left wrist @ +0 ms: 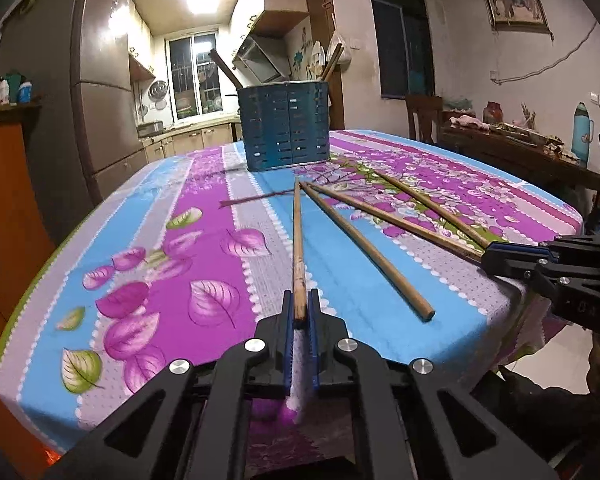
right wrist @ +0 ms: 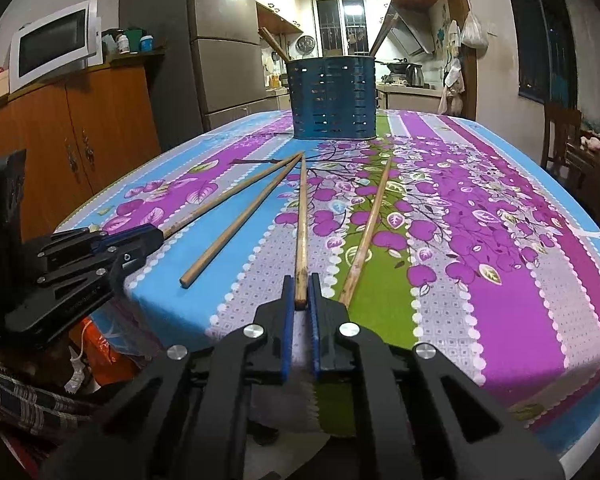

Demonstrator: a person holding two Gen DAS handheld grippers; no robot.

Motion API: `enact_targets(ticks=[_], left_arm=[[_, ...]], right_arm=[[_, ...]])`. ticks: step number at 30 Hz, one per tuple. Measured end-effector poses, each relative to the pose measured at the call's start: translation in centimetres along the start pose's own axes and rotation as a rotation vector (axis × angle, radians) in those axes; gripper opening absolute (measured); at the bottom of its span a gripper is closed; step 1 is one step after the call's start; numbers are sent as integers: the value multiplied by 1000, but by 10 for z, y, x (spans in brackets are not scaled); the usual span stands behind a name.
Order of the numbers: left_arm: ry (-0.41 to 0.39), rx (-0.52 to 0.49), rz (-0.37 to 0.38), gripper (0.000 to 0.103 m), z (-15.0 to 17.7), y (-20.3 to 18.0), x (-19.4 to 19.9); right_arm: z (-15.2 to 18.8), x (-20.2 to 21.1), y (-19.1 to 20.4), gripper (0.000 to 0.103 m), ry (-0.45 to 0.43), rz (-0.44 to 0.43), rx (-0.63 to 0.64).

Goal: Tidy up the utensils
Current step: 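Lift both held chopsticks and carry them above the blue holder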

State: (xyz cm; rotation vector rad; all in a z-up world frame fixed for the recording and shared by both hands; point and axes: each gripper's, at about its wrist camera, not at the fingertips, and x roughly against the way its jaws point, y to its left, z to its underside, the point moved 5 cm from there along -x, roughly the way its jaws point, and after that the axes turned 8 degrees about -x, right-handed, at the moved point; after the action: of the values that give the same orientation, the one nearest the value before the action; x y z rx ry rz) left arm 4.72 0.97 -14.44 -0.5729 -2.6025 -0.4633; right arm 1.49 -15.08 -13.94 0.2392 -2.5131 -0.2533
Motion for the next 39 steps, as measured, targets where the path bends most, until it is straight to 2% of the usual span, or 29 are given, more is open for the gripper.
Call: enact_targets(ticks=[5, 12, 26, 31, 39], left_arm=[[-42, -6, -30, 8, -19, 6, 13], [-91, -3, -76, 8, -47, 22, 28], [-182, 43, -100, 8, -101, 52, 54], [-191, 37, -125, 8, -114, 57, 55], [-160, 47, -155, 8, -121, 57, 52]], right_arm=[[-18, 11, 2, 5, -61, -6, 16], [-57, 35, 12, 5, -180, -2, 116], [-122, 63, 33, 5, -315, -91, 232], [-137, 64, 36, 5, -331, -116, 244], [-146, 57, 30, 5, -304, -190, 243]])
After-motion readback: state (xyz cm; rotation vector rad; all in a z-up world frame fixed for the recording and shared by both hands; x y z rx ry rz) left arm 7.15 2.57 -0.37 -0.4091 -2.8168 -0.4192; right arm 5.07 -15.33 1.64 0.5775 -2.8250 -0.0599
